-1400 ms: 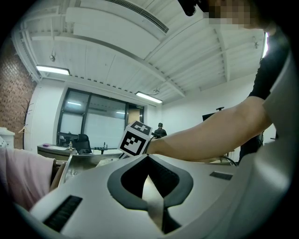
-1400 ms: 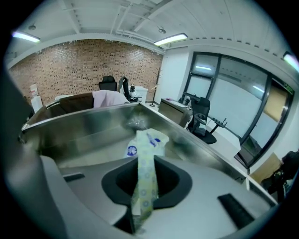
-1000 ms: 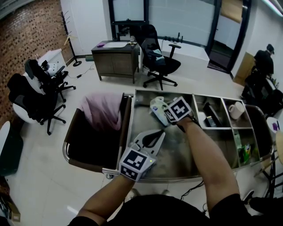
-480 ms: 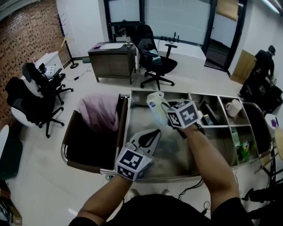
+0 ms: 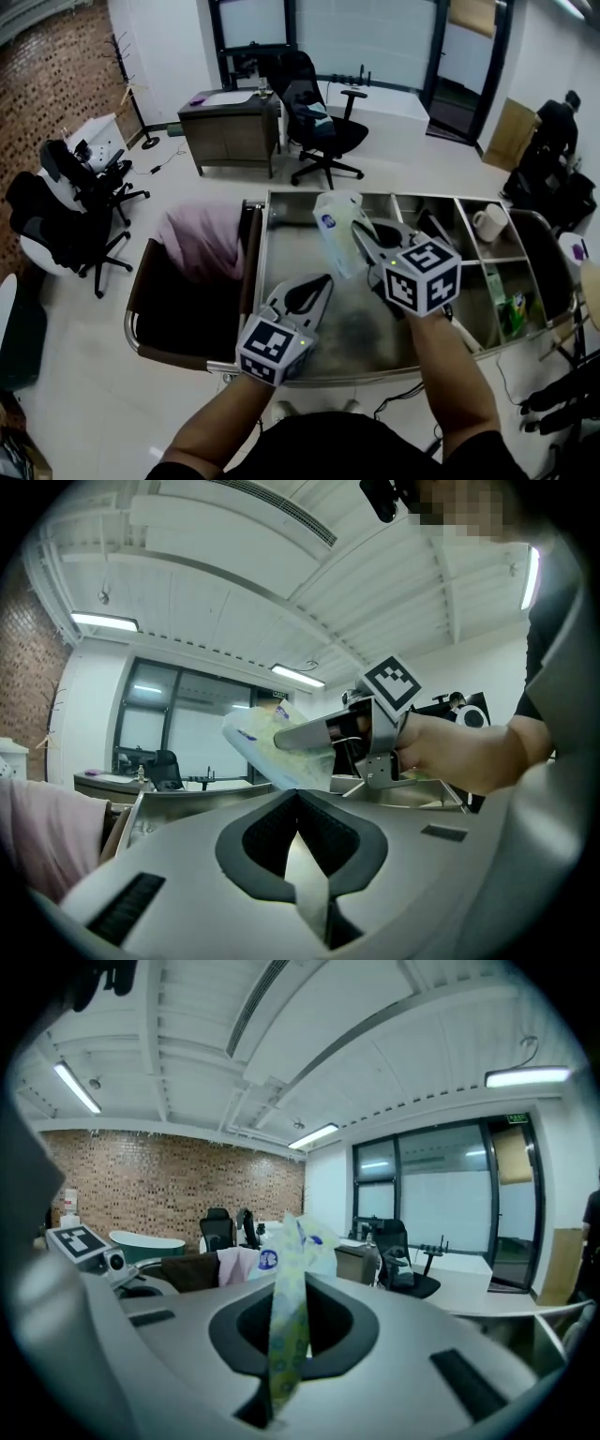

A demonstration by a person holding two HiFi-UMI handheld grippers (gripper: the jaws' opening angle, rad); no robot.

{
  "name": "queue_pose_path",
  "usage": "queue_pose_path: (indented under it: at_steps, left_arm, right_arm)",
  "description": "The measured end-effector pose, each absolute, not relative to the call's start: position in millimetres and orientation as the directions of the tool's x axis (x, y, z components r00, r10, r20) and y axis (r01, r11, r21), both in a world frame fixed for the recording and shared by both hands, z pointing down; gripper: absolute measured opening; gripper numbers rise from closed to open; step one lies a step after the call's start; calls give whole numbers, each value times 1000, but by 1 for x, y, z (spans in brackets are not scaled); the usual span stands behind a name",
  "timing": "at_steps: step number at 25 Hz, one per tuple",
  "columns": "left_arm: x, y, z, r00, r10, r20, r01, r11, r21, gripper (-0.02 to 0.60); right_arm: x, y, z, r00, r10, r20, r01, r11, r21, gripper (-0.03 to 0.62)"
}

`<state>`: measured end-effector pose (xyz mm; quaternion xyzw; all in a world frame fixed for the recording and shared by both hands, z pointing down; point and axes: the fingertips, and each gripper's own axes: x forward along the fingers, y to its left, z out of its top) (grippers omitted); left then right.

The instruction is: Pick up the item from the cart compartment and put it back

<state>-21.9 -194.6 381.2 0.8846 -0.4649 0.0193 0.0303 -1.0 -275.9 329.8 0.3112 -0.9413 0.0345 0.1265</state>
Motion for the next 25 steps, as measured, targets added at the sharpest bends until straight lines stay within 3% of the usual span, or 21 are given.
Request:
queue_pose_path:
  at_steps: [15,25]
  left_arm:
    - [-20,-193,379,568,-821,60,-823,-567,37,0]
    - [-21,-193,381,573,-817,56,-819,-572,37,0]
  right_arm:
    - [54,-215,291,-771,-636,25,-637,770,-41,15]
    - [74,-191,321,-750,-662,-22,-655,746,-121,15]
